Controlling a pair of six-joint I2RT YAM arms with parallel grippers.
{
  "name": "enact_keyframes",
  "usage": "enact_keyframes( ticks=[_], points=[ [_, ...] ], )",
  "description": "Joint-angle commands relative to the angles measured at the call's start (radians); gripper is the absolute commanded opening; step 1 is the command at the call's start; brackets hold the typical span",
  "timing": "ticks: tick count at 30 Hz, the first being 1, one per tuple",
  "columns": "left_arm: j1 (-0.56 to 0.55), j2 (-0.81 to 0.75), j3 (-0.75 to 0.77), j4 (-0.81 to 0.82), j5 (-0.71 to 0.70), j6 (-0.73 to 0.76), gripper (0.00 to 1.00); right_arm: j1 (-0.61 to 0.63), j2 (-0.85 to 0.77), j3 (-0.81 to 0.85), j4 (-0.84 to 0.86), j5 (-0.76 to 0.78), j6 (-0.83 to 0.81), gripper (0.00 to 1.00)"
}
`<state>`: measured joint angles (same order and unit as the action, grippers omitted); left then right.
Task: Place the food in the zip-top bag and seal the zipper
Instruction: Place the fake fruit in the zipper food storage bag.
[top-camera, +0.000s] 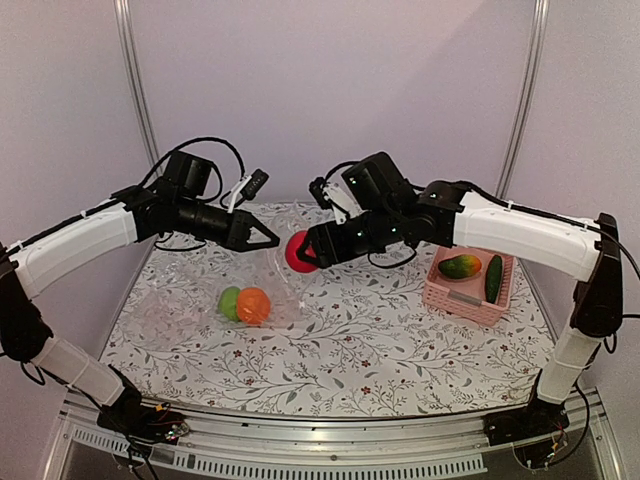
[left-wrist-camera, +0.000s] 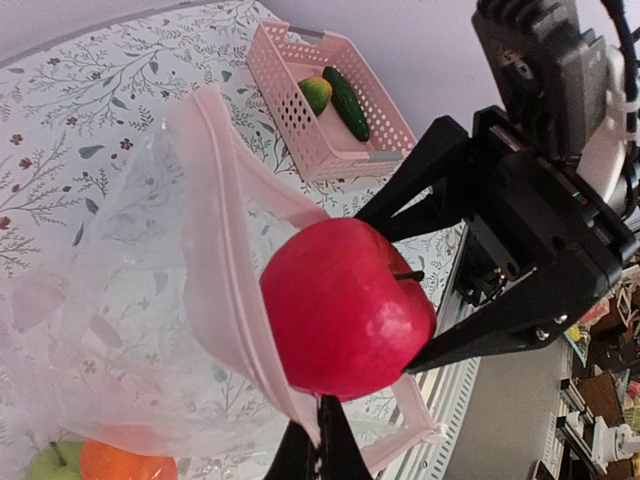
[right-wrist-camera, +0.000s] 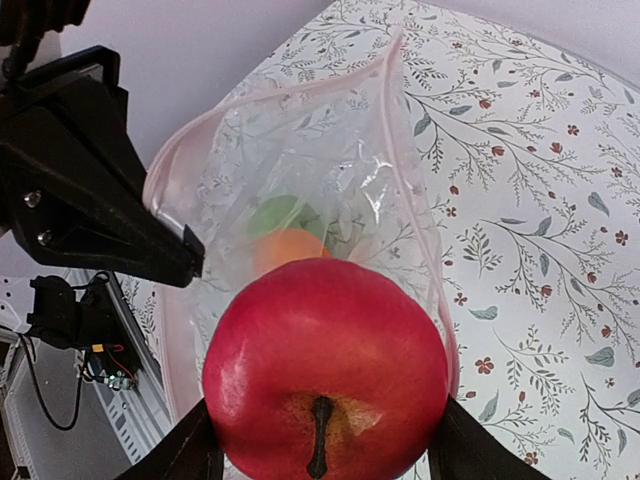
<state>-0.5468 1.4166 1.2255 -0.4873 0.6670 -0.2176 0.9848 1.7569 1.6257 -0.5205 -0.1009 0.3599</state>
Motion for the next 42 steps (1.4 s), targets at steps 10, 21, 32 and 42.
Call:
enact_keyframes(
  ticks=[10,21,32,42],
  points=[
    [0.002,-0.017,0.005,0.002,0.026,0.011,0.0,0.006,0.104,0.088,-0.082,0.127,-0.015,0.67],
    [-0.011,-0.023,-0.006,0.028,0.084,0.007,0.0,0.008,0.183,0.187,-0.06,0.127,-0.018,0.68],
    [-0.019,-0.028,-0.006,0.029,0.083,0.009,0.0,0.007,0.251,0.229,-0.048,0.113,-0.01,0.72],
    [-0.018,-0.029,-0.006,0.029,0.076,0.011,0.0,0.007,0.235,0.226,-0.059,0.123,-0.019,0.82]
  ],
)
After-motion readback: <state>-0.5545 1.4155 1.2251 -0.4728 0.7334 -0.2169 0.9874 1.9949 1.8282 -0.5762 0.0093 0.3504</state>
